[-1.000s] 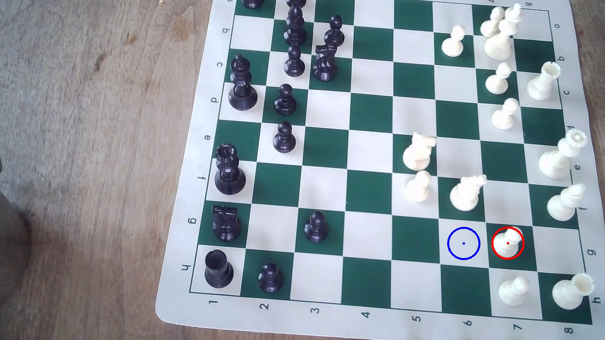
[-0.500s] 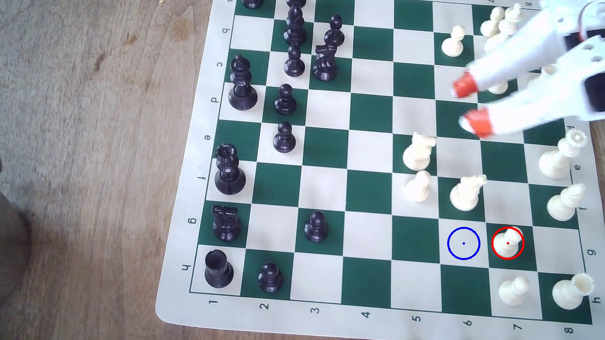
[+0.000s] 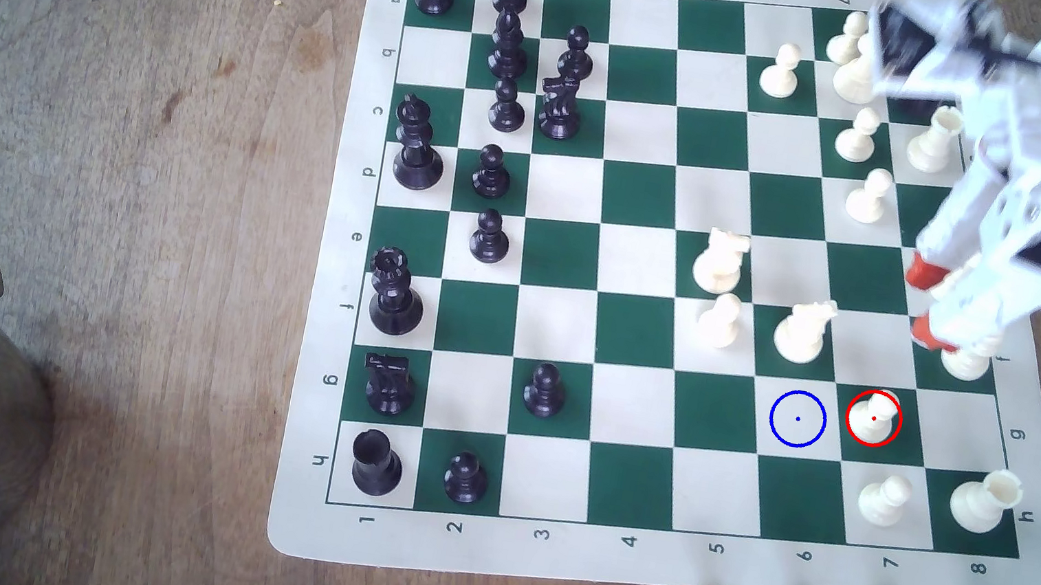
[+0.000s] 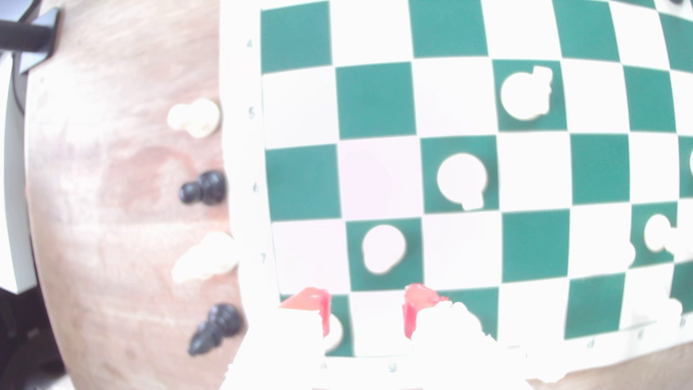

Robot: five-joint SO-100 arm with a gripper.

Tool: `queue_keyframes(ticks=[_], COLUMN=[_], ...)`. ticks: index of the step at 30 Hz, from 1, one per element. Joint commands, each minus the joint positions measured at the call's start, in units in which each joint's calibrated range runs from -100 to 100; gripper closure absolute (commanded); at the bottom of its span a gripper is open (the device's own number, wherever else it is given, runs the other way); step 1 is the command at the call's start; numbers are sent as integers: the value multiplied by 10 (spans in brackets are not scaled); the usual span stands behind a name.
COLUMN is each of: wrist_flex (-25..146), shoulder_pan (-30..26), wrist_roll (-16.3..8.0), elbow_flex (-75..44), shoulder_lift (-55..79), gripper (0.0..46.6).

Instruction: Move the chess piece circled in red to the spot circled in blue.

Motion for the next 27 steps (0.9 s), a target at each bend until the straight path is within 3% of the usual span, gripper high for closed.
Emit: queue_keyframes(ticks=[1,5,12,18,27], wrist_flex=[-3,-20,-77,-132,-165], shoulder_pan=[-25,-50,-57,-50,-43], wrist_roll=[-29,-40,-34,-28,-22], elbow_flex=[-37,-32,71,152,161], shoulder_lift=[76,111,120,113,113], gripper=[353,337,291,286,292])
